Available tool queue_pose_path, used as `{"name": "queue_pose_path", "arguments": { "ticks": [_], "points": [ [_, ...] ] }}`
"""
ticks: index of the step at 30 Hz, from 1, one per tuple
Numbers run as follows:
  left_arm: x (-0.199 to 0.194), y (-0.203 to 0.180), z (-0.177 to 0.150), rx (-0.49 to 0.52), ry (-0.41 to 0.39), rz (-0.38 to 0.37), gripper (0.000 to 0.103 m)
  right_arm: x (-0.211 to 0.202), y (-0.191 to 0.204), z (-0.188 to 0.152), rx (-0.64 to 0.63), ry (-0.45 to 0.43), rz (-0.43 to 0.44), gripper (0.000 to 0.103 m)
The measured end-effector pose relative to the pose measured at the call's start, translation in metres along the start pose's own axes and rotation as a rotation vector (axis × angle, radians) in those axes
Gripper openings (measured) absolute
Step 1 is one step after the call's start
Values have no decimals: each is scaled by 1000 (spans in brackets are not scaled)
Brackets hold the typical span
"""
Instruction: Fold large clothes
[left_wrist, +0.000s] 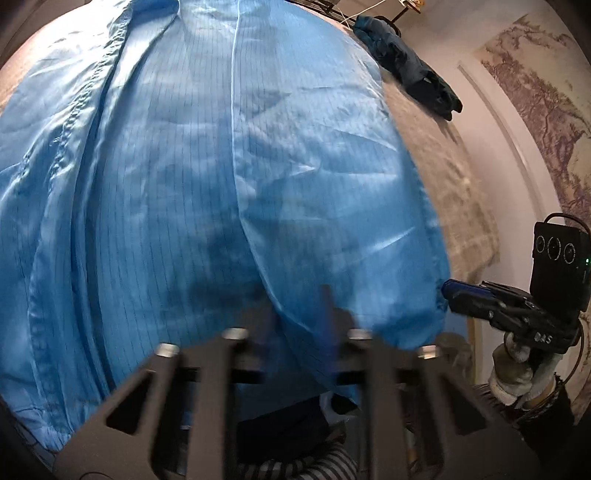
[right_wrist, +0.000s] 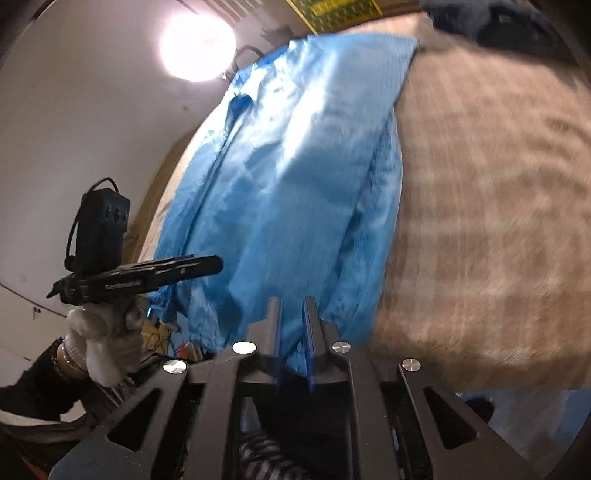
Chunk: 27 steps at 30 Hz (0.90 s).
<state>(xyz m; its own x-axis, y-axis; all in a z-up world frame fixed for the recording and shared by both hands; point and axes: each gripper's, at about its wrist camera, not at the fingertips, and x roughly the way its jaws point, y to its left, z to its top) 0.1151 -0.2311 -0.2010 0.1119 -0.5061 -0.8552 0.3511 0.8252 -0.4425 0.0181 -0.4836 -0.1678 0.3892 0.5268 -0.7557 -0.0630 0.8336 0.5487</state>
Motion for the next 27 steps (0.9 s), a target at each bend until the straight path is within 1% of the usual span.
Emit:
{"name": "queue_pose_path", "arguments": {
  "ticks": [1, 2, 4, 6, 7, 8, 9, 10, 13, 14, 16, 17, 18, 19, 20, 21, 23, 24, 26, 27],
  "points": [
    [0, 1, -1, -4, 0, -5, 6, 6, 0, -1, 0, 14, -4, 34],
    [0, 3, -2, -12, -4, -16, 5, 9, -1, 0, -1, 21, -10, 36],
    [0, 7, -7, -20, -13, -25, 3, 17, 1, -1, 0, 29, -2, 36],
    [-2, 5, -13, -5, -21, -21, 3, 24, 4, 1, 2, 33, 11, 26],
    [-3, 2, -16, 16, -26, -11, 2, 26, 5, 2, 0, 34, 16, 6],
    [-3, 0, -17, 25, -27, -11, 2, 30, 6, 3, -4, 43, 14, 3],
    [-4, -2, -17, 23, -27, -20, 2, 32, 8, 4, -8, 46, 0, 3],
    [-6, -2, -17, 16, -29, -32, 2, 31, 10, 4, -11, 36, 0, 1],
    [-18, 0, -15, -16, -49, -90, 1, 19, 14, 10, -13, -6, -10, 0],
    [-22, 0, -16, -10, -57, -92, 1, 11, 18, 10, -10, -31, -5, 0],
    [-21, -2, -18, 30, -61, -51, 1, -5, 21, 9, 0, -67, 11, 0],
    [-16, -2, -21, 44, -50, -32, 1, -9, 21, 8, -6, -68, 4, 0],
    [-8, -1, -24, 49, -27, -17, 1, -8, 21, 7, -9, -60, -10, 0],
    [-5, 1, -27, 53, -21, -8, 1, -3, 19, 7, -12, -42, -43, 0],
    [-5, -2, -29, 69, -44, 3, 1, 6, 15, 6, -10, -9, -91, 0],
    [-6, -7, -29, 105, -47, 23, 1, 15, 12, 4, -2, 21, -121, 0],
    [-10, -15, -31, 162, -61, 60, 1, 28, 7, 0, -2, 66, -156, 0],
    [-14, -18, -33, 180, -74, 78, 1, 29, 7, 0, -8, 67, -159, 0],
    [-21, -23, -37, 199, -100, 110, 5, 24, 12, 0, -23, 49, -153, 0],
    [-28, -27, -40, 202, -127, 114, 10, 19, 13, 0, -31, 36, -139, 1]
  ]
}}
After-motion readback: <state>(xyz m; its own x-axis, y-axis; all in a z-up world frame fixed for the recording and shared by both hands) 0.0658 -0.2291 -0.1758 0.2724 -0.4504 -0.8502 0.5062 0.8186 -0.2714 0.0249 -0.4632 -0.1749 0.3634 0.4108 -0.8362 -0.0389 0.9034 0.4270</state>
